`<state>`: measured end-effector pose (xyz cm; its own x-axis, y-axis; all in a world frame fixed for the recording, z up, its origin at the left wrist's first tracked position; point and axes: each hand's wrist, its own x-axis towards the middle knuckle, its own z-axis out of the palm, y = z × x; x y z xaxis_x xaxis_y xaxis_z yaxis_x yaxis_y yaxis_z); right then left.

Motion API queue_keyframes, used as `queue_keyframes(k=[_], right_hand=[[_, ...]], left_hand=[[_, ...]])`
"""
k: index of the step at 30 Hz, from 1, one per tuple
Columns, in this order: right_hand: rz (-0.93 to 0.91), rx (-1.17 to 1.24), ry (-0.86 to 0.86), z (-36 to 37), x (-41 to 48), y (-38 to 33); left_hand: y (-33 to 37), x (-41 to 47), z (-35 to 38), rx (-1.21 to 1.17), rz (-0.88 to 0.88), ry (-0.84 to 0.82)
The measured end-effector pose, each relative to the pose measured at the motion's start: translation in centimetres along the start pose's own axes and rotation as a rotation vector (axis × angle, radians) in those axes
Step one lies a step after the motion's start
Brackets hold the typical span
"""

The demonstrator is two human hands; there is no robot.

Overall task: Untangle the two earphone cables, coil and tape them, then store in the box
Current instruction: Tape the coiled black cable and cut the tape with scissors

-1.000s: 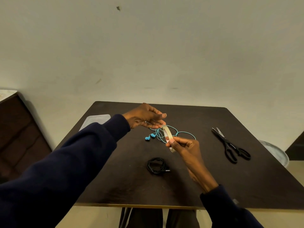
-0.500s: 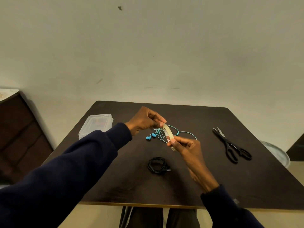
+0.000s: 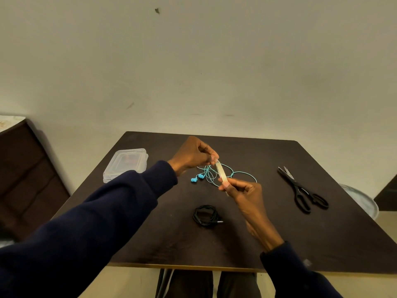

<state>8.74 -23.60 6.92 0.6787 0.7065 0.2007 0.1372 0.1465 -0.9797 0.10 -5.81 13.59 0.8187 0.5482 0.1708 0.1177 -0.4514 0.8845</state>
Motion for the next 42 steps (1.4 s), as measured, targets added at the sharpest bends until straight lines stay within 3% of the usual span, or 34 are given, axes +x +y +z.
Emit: queue_keyframes(k=[4, 10, 18, 29, 38, 42], right_hand=[[0.018, 0.016, -0.012, -0.2, 0.0, 0.0], [0.025, 0.03, -0.022, -0.2, 0.0, 0.0], [-0.014, 0.08, 0.017, -0.5, 0.3, 0.3], [-0.016, 0.01, 0.01, -2.3, 0.4, 1.5], [0.045, -0.105, -0.082, -5.8, 0.5, 3.1], [0.091, -0.136, -0.135, -7.3, 1.0, 3.8]], left_hand=[[0.3, 0.1, 0.2, -0.026, -0.003, -0.005], [-0.3, 0.6, 0.8, 0.147, 0.175, 0.092], [0.4, 0.7, 2.4, 0.321, 0.255, 0.159], [1.6, 2.5, 3.2, 0.222, 0.182, 0.051], [2.3, 4.2, 5.2, 0.104, 0.099, 0.014], [2.8, 5.0, 5.7, 0.158, 0.108, -0.046]])
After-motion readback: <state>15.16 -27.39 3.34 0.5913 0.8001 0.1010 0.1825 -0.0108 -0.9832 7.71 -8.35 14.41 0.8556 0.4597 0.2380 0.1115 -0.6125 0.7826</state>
